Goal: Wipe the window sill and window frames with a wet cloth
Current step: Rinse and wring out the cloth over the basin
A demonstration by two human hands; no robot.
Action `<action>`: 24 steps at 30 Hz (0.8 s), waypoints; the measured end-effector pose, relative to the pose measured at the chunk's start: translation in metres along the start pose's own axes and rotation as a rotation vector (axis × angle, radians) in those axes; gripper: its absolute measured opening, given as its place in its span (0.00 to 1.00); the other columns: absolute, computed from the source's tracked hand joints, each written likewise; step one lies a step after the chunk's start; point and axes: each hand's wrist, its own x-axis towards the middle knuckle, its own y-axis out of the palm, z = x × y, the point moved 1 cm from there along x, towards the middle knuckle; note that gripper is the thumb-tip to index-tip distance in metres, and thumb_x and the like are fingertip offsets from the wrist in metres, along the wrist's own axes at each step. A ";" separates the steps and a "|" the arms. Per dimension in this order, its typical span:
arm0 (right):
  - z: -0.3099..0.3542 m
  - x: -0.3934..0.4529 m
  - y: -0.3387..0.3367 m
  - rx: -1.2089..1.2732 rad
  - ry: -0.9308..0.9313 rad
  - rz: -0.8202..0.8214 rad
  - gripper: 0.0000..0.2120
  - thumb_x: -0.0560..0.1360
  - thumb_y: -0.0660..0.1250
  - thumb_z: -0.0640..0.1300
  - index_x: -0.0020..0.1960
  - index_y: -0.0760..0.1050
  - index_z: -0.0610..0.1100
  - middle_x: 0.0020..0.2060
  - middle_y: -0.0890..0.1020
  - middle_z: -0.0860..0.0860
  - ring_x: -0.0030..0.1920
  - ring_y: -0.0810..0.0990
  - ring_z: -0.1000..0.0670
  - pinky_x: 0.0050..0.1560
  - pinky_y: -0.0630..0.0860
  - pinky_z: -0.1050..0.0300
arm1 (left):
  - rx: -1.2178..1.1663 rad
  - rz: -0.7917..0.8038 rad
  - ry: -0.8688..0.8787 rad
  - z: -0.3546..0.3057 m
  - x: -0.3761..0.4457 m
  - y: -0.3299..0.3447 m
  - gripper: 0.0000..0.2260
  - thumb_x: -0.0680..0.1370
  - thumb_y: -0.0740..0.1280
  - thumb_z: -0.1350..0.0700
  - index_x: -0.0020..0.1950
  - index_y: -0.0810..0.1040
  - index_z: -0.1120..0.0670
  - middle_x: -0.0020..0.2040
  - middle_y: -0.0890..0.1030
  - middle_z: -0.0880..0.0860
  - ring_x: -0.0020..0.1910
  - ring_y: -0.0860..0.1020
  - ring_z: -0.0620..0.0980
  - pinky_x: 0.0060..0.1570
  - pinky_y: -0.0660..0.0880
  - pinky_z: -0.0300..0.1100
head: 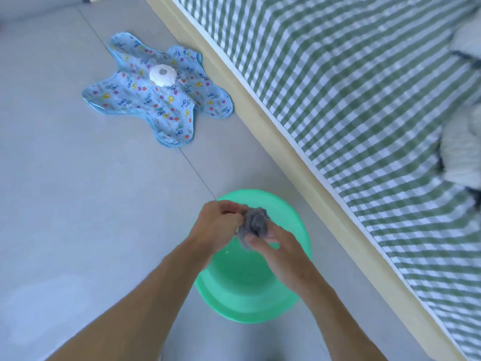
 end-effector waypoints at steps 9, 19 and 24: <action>0.083 0.002 -0.024 -0.208 -0.301 0.038 0.20 0.75 0.70 0.51 0.28 0.70 0.47 0.20 0.67 0.54 0.25 0.63 0.53 0.29 0.60 0.58 | -0.261 -0.166 -0.036 -0.027 -0.082 -0.015 0.08 0.81 0.64 0.49 0.54 0.80 0.50 0.49 0.84 0.53 0.48 0.82 0.50 0.49 0.79 0.49; 0.162 -0.058 0.018 -0.513 -0.478 0.621 0.14 0.70 0.66 0.37 0.49 0.80 0.54 0.37 0.83 0.54 0.36 0.78 0.59 0.42 0.73 0.63 | -0.239 -0.465 -0.096 0.009 -0.233 -0.046 0.17 0.68 0.70 0.61 0.57 0.76 0.53 0.41 0.82 0.51 0.41 0.80 0.49 0.39 0.74 0.40; 0.175 -0.141 0.082 -0.605 -0.858 0.382 0.16 0.65 0.76 0.51 0.46 0.70 0.53 0.45 0.76 0.57 0.49 0.72 0.53 0.52 0.67 0.54 | -0.506 -0.603 -0.045 0.056 -0.333 -0.046 0.20 0.62 0.68 0.58 0.54 0.78 0.53 0.45 0.84 0.57 0.48 0.82 0.55 0.58 0.77 0.56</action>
